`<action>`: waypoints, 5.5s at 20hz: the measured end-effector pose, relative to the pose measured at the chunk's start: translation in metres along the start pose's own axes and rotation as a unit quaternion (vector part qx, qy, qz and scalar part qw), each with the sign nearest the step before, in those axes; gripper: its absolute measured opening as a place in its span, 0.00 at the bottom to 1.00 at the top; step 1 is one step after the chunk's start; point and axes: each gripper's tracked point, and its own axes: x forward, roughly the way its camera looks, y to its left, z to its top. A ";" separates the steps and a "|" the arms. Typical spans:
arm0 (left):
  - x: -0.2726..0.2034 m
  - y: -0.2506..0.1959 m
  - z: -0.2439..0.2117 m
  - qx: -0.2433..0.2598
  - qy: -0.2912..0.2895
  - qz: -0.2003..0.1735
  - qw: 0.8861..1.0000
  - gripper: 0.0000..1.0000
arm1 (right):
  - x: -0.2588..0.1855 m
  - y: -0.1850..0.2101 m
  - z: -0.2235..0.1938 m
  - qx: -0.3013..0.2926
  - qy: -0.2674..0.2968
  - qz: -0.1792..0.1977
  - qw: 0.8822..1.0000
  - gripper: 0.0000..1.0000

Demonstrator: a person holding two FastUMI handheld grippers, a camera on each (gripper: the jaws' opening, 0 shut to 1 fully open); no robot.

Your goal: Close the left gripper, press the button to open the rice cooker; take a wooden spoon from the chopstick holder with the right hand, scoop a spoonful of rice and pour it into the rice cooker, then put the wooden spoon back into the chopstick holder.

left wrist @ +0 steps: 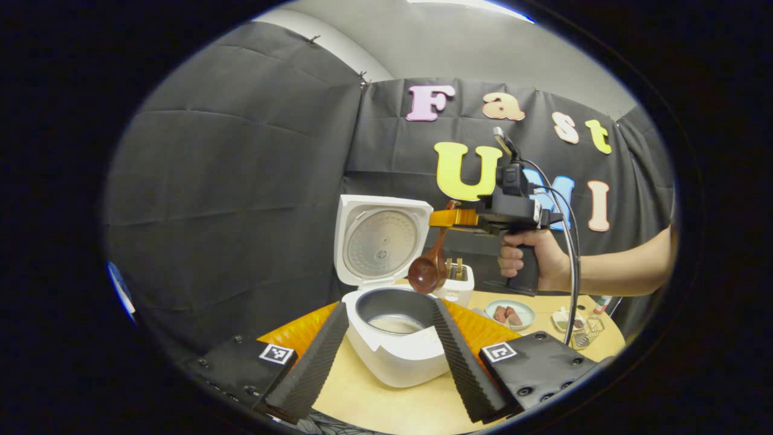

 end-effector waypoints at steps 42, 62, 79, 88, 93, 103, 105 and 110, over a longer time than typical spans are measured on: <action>0.038 -0.242 0.033 0.049 -0.007 -0.169 0.984 0.99 | -0.499 -0.346 -0.038 0.214 -0.147 -0.421 0.869 0.06; 0.031 -0.220 0.032 0.063 0.005 -0.139 0.988 0.97 | -0.467 -0.411 -0.140 0.197 -0.049 -0.519 0.831 0.07; 0.077 -0.201 0.107 0.034 -0.027 -0.129 0.991 0.97 | -0.520 -0.304 -0.048 0.074 -0.071 -0.491 0.865 0.97; 0.163 -0.105 0.199 -0.002 -0.056 -0.040 0.998 0.97 | -0.520 -0.272 -0.041 0.052 -0.051 -0.482 0.873 0.96; 0.220 -0.069 0.224 -0.007 -0.051 -0.006 0.999 0.96 | -0.508 -0.265 -0.054 0.068 -0.027 -0.473 0.878 0.97; 0.339 -0.007 0.208 -0.011 -0.015 0.061 0.998 0.96 | -0.527 -0.286 -0.044 0.075 -0.027 -0.513 0.855 0.97; 0.356 0.000 0.200 -0.018 -0.001 0.069 0.997 0.97 | -0.532 -0.290 -0.043 0.076 -0.028 -0.522 0.849 0.97; 0.374 0.029 0.151 -0.006 0.071 0.119 0.990 0.97 | -0.533 -0.290 -0.045 0.076 -0.031 -0.531 0.843 0.97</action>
